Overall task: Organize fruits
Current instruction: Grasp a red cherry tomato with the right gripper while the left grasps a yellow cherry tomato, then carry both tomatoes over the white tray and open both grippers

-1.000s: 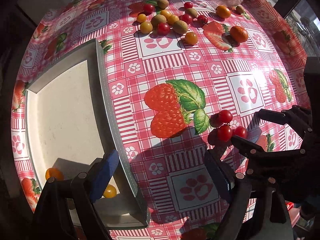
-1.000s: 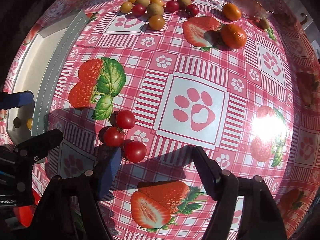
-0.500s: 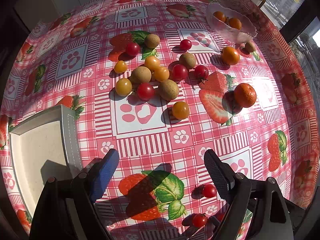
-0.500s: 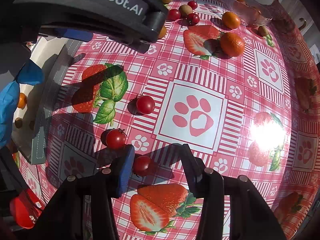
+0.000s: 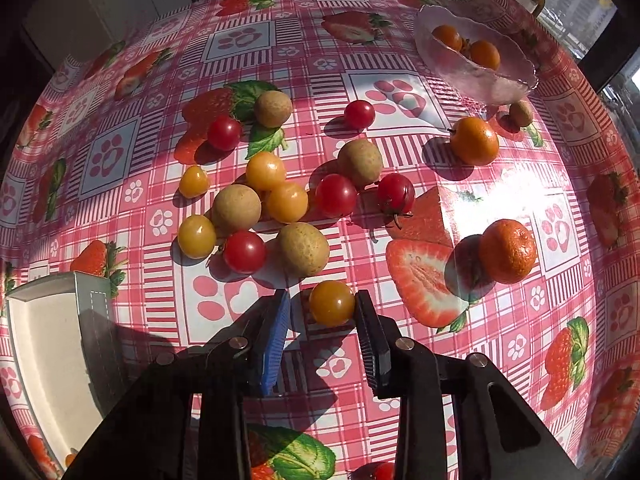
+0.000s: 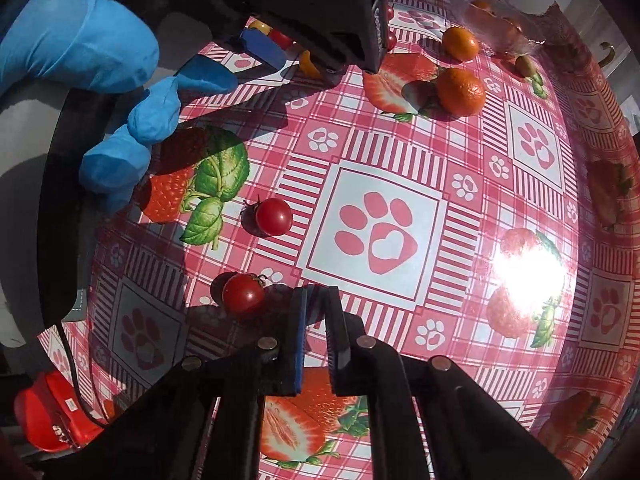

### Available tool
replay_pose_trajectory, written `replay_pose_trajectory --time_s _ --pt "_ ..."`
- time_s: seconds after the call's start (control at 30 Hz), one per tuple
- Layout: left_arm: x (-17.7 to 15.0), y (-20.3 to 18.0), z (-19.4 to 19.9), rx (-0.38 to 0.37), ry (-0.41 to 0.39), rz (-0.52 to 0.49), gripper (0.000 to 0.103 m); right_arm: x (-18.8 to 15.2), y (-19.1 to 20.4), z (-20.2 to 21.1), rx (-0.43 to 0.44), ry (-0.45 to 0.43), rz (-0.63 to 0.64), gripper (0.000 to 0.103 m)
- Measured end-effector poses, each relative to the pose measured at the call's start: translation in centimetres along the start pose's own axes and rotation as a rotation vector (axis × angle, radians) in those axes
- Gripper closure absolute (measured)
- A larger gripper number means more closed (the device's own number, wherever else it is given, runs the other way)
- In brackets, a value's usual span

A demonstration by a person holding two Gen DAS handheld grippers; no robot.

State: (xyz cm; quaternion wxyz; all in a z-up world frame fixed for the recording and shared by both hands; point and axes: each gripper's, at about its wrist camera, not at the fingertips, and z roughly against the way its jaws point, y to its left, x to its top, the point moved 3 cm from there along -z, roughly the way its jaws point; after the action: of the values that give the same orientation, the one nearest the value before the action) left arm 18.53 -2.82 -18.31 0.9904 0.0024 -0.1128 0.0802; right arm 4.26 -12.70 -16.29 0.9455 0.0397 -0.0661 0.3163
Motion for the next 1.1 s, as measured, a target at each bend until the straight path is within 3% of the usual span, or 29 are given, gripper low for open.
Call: replay_pose_trajectory --time_s 0.17,0.37,0.67,0.8,0.97,1.1 --pt "0.1 0.3 0.3 -0.028 0.002 0.001 0.081 0.2 -1.6 0.9 0.108 -0.008 -0.094 0.098" --pt "-2.4 1.3 3.4 -0.071 -0.007 -0.012 0.081 0.3 -5.4 2.1 0.228 -0.013 -0.251 0.098" --pt "-7.8 3.7 7.1 -0.106 0.009 0.007 0.081 0.3 -9.8 3.1 0.247 0.0 -0.313 0.098" --pt "-9.9 5.1 8.1 -0.108 0.018 0.019 0.081 -1.0 -7.9 3.7 0.236 0.015 -0.295 0.098" --pt "-11.8 6.9 8.9 -0.1 0.032 0.053 0.081 0.4 -4.4 2.3 0.252 0.051 -0.234 0.09" --pt "-12.5 8.1 9.1 -0.095 0.035 0.066 0.081 1.1 -2.7 1.0 0.233 0.064 -0.189 0.091"
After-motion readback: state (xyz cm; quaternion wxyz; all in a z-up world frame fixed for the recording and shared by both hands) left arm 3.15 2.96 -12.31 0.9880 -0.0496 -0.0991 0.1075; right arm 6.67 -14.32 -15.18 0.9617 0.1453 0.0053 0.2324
